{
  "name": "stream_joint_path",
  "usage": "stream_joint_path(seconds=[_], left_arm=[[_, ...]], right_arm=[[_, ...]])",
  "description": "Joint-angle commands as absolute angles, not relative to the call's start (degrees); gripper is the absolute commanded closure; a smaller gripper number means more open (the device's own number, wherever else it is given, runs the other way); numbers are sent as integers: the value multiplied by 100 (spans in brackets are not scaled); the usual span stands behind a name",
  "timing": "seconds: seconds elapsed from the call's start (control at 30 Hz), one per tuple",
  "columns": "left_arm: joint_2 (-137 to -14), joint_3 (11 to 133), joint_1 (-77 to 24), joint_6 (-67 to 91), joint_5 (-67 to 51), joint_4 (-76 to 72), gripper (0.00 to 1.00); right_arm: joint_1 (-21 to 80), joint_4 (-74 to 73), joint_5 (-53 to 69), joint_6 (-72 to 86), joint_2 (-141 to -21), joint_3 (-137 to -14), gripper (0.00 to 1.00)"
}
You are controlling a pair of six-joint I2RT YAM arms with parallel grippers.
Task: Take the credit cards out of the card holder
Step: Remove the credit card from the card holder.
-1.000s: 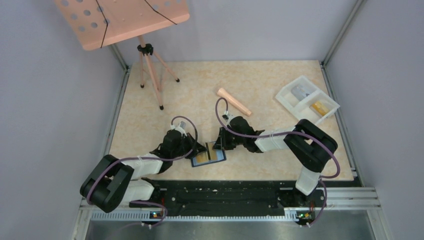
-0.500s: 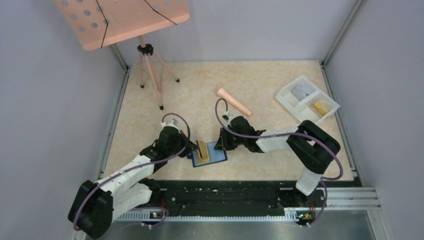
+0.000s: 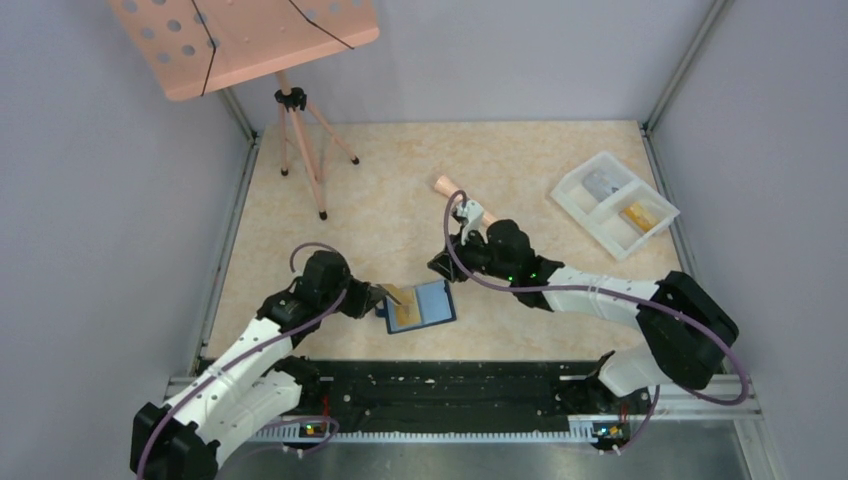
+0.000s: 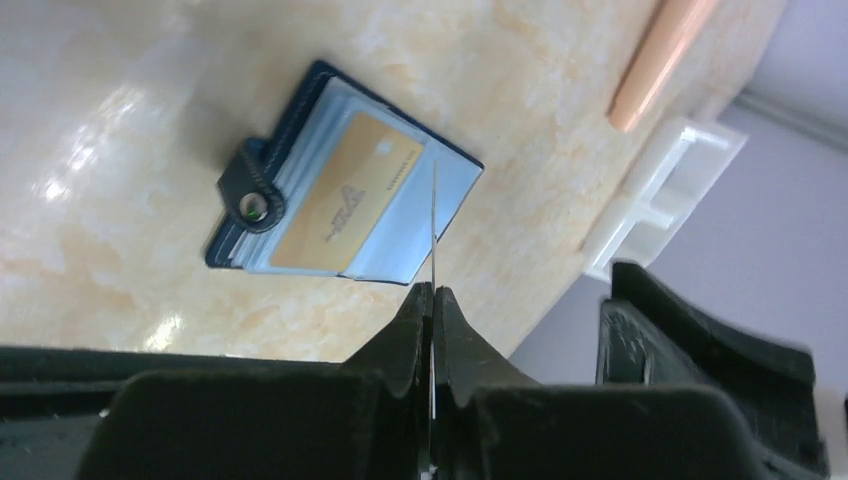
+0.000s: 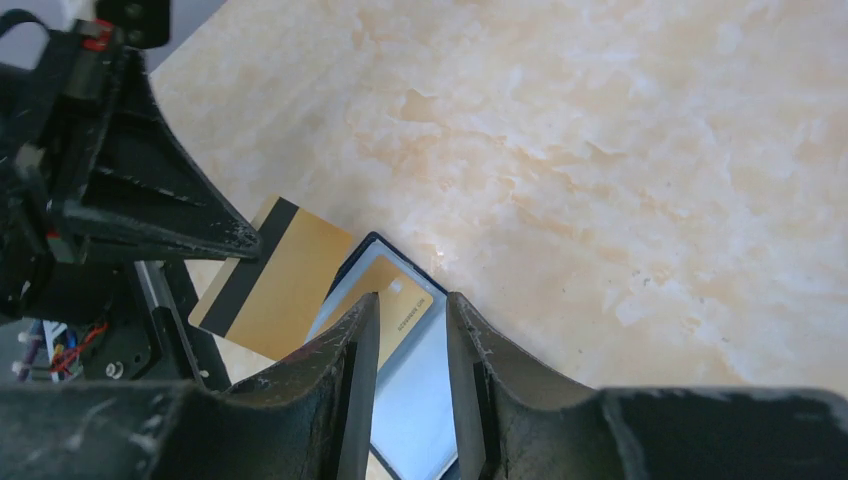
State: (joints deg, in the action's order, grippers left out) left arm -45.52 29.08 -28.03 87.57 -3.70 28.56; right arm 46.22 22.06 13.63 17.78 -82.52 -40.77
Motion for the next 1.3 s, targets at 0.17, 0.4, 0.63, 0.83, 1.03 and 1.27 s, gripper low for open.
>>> stream_joint_path(seconds=[0.17,0.4,0.63,0.83,1.03,1.27], left_arm=[[-3916,2671,-2737,10837,-1096,3219,100],[-3600,2678,-2728,10968,-763,3589,100],[-3570,2864,-2732,10999,-526,4082,100],[-3546,2857,-2737,11035,-555,4070,100],[-3586,2863,-2741,11004,-686,3973,100],[-3564,2753,-2741,11071,-738,3844,100]], right_arm=[[4644,4418,1801,540,-7551,-2915,68],[4841,4303,2173,114,-7537,-3002,68],[5697,4110,1824,-1207,-7670,-3133,68],[5975,4287,1819,-1511,-7873,-3274,71],[6245,4123,1860,-1917,-8122,-3481,71],[6518,3779,1710,-2307,-8407,-3768,70]])
